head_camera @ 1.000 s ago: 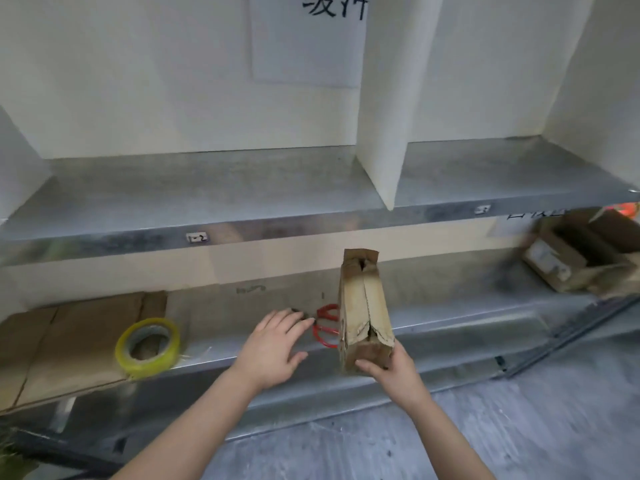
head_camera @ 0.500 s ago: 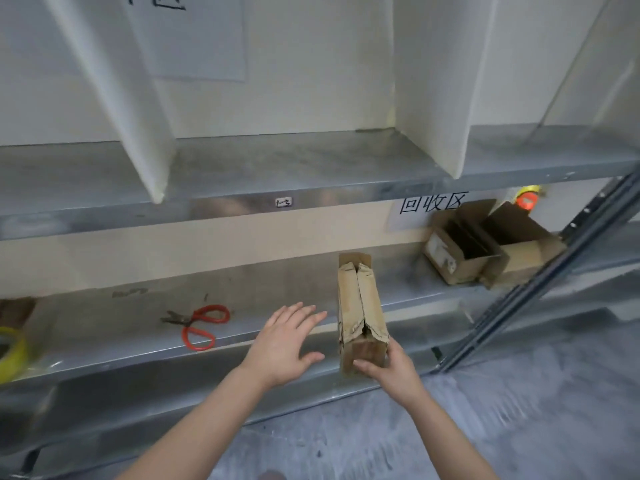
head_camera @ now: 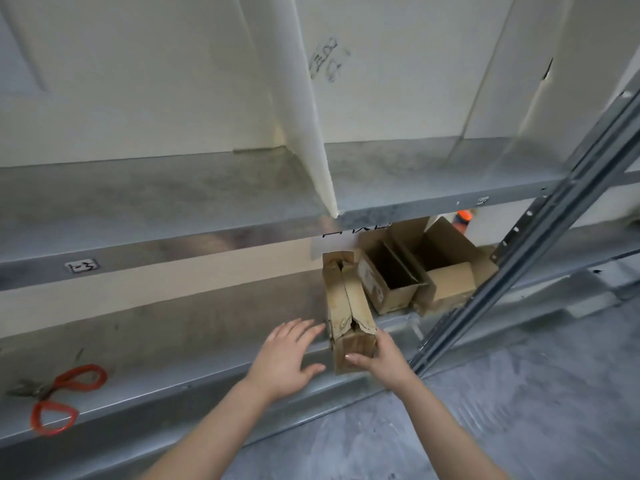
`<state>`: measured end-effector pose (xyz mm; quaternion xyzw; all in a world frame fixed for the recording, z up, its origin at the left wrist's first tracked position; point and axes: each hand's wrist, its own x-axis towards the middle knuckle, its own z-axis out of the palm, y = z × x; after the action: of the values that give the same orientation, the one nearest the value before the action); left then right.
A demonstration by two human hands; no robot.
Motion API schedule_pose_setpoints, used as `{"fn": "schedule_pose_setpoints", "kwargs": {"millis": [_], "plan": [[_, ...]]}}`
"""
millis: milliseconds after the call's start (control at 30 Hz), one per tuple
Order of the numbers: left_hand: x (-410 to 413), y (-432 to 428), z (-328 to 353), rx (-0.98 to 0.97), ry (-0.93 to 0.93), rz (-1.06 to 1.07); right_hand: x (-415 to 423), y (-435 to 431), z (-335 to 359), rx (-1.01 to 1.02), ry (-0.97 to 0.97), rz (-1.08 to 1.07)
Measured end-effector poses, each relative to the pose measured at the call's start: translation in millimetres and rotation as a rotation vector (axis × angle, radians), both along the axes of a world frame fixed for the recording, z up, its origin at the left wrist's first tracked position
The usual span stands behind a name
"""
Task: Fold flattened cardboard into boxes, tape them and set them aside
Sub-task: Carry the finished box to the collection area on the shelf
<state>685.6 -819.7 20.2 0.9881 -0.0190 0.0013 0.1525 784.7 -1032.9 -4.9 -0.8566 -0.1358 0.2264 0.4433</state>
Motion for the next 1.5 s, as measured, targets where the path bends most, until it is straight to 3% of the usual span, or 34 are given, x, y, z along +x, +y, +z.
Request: {"fn": "schedule_pose_setpoints", "kwargs": {"millis": [233, 433, 633, 900, 1100, 1200, 1500], "plan": [[66.9, -42.6, 3.5, -0.477, 0.045, 0.206, 70.6, -7.7, 2.1, -0.05, 0.041, 0.051], [107.1, -62.0, -4.2, -0.483, 0.076, 0.324, 101.9, -8.1, -23.5, -0.041, 0.032, 0.034], [127.3, -68.4, -10.7, -0.469, 0.004, 0.373, 102.8, -19.6, -10.0, 0.074, -0.05, -0.055], [130.5, -84.7, -7.0, -0.456, -0.061, 0.45, 108.7, -22.3, 5.8, 0.137, -0.01, -0.07], [121.4, -83.9, -8.7, -0.426, -0.04, 0.445, 101.5, -23.9, 10.1, 0.137, 0.05, -0.112], [114.2, -77.8, -11.0, -0.274, -0.033, 0.384, 94.7, -29.7, 15.5, 0.107, -0.007, -0.035], [75.3, -43.4, 16.9, 0.116, -0.11, 0.204, 55.1, -55.2, 46.1, -0.224, -0.51, 0.066]]}}
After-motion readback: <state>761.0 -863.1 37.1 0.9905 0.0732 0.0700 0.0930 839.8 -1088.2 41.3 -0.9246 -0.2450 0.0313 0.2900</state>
